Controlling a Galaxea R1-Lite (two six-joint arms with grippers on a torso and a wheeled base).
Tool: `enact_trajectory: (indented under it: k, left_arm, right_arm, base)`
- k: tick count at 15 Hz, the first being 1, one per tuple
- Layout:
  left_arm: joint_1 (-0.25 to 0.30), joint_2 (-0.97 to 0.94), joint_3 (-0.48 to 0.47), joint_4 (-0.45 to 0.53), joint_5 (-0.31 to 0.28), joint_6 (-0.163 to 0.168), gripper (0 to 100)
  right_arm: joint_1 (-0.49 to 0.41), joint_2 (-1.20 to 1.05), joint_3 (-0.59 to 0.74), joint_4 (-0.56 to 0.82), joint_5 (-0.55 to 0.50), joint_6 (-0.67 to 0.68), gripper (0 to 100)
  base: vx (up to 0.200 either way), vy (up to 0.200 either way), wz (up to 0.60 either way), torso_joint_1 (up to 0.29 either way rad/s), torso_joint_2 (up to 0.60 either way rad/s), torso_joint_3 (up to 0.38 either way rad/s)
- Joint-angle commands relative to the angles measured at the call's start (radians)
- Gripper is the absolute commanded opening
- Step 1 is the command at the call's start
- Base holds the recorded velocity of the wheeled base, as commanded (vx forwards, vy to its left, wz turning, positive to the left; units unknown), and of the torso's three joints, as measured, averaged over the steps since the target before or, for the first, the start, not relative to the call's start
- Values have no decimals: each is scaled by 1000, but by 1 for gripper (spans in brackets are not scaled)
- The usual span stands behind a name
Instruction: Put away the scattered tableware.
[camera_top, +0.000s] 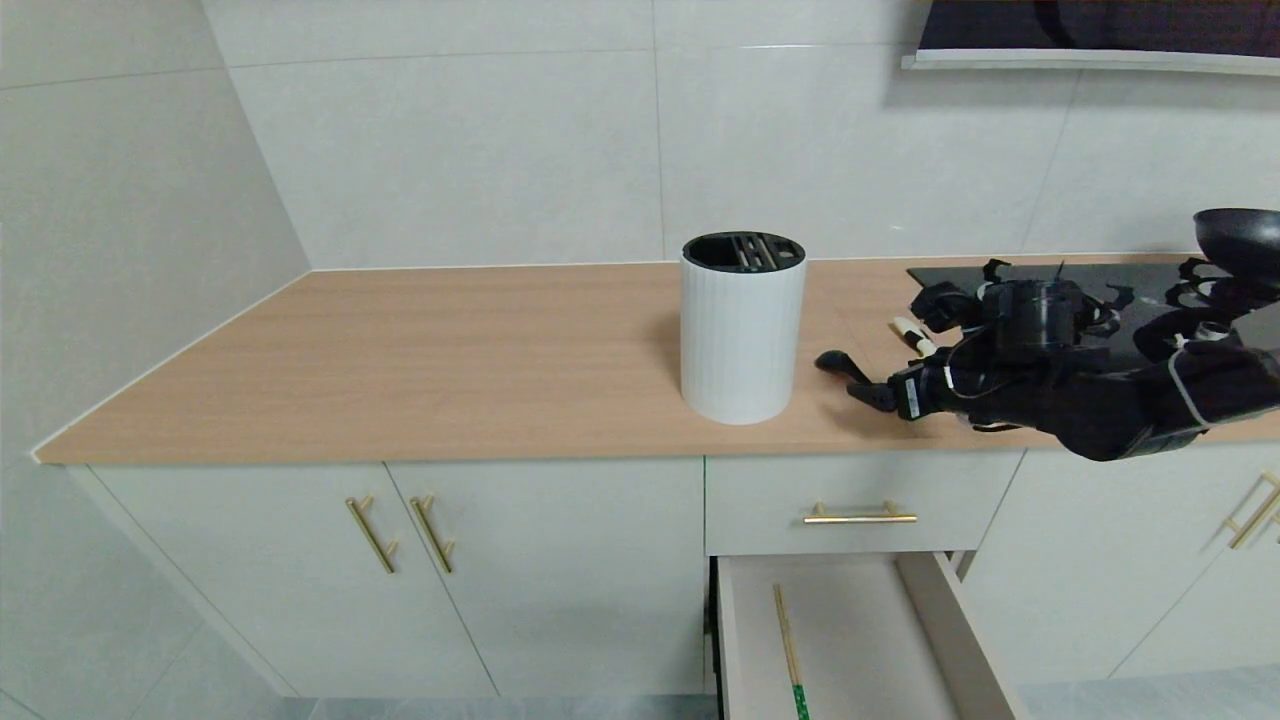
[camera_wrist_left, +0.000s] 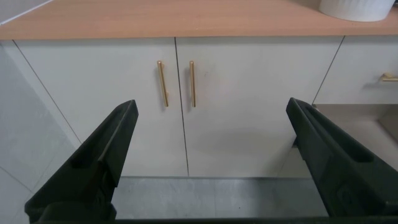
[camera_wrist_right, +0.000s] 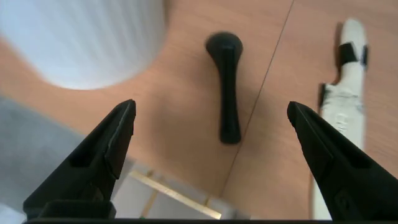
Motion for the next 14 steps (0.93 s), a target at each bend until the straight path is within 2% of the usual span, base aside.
enact_trajectory:
  k: [1,5,14]
  left_arm:
    - [0,2,0,0,1,0,100]
    - [0,2,0,0,1,0,100]
    - [0,2,0,0,1,0,100]
  right_arm:
    - [-12,90,-45,-3,18,4,100]
    - [-26,140,-134,-3,31,68,100]
    - [-20,166,-137,-3,26,65,100]
  base:
    - [0,0,0,0,0,0]
    - [0,0,0,0,0,0]
    - [0,0,0,0,0,0]
